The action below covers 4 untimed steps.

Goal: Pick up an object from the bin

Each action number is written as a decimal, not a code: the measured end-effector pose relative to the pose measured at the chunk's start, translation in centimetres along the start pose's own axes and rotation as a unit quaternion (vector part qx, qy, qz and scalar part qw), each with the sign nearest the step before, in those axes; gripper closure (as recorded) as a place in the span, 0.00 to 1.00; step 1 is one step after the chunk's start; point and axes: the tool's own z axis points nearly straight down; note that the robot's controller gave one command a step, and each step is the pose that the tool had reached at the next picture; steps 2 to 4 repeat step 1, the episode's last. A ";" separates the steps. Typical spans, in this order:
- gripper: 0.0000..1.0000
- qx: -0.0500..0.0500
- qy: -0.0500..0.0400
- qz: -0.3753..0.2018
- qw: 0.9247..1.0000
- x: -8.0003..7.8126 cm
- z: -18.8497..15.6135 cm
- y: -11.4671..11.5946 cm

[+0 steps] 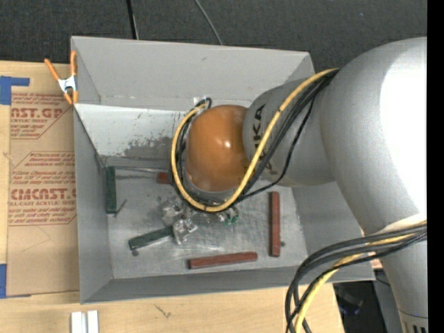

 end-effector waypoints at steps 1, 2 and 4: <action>1.00 0.001 -0.003 -0.030 1.000 -2.6 -21.8 0.4; 1.00 0.001 -0.003 -0.030 1.000 -2.6 -21.8 0.4; 1.00 0.001 -0.003 -0.030 1.000 -2.6 -21.8 0.4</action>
Offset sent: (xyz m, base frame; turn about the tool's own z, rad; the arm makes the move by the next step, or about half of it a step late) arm 0.0000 0.0000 0.0000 0.0000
